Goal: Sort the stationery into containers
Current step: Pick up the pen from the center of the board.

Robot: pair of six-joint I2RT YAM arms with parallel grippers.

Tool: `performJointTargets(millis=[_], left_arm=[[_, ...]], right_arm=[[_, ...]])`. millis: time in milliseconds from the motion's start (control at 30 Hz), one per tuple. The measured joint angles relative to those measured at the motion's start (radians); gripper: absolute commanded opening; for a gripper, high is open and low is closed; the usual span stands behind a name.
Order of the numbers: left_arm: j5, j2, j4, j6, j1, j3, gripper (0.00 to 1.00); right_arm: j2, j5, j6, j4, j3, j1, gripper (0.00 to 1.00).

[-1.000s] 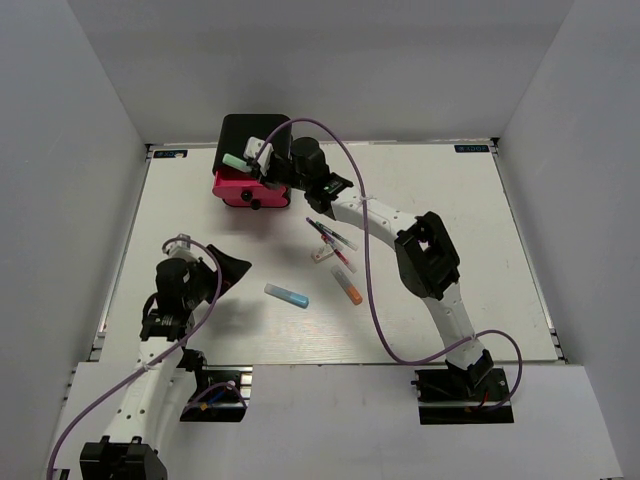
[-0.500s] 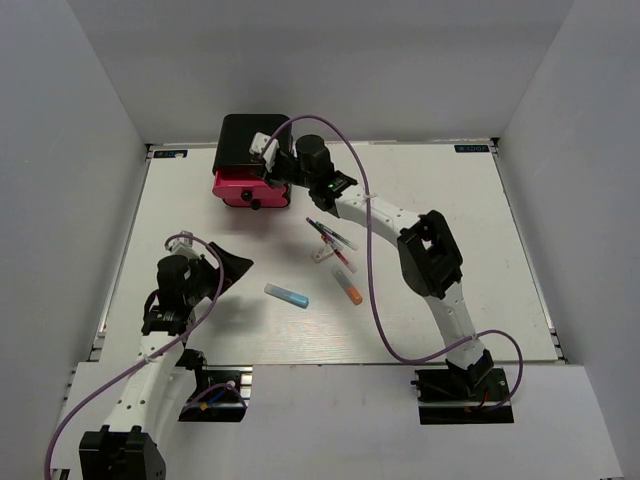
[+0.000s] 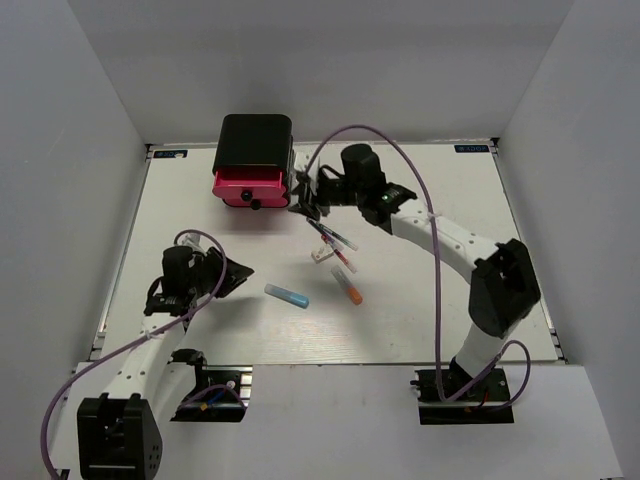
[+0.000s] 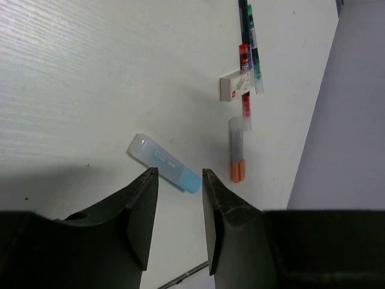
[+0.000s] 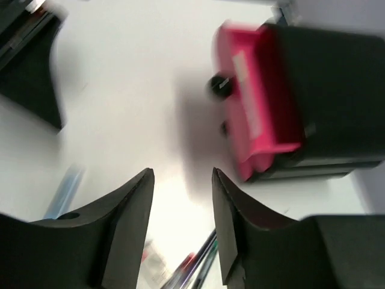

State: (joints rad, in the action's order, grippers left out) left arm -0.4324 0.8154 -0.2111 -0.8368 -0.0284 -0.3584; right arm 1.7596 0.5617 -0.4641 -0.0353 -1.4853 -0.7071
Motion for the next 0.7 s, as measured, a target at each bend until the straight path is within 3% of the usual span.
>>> performJointTargets(millis=[167,300,700], left_arm=[[-0.015,0.099,-0.079,-0.039,-0.015,-0.050,0.64],[-0.006,0.183,-0.187,-0.072,-0.057,-0.109,0.72],[0.085,0.469,-0.415,-0.229,-0.222,-0.345,0.76]], right_arm=[[-0.102,0.000,-0.024,0.097,0.215,-0.004,0.54],[-0.105,-0.040,-0.018,0.179,0.337,-0.005,0.57],[-0.116,-0.126,0.050,0.219,0.411,-0.005,0.58]])
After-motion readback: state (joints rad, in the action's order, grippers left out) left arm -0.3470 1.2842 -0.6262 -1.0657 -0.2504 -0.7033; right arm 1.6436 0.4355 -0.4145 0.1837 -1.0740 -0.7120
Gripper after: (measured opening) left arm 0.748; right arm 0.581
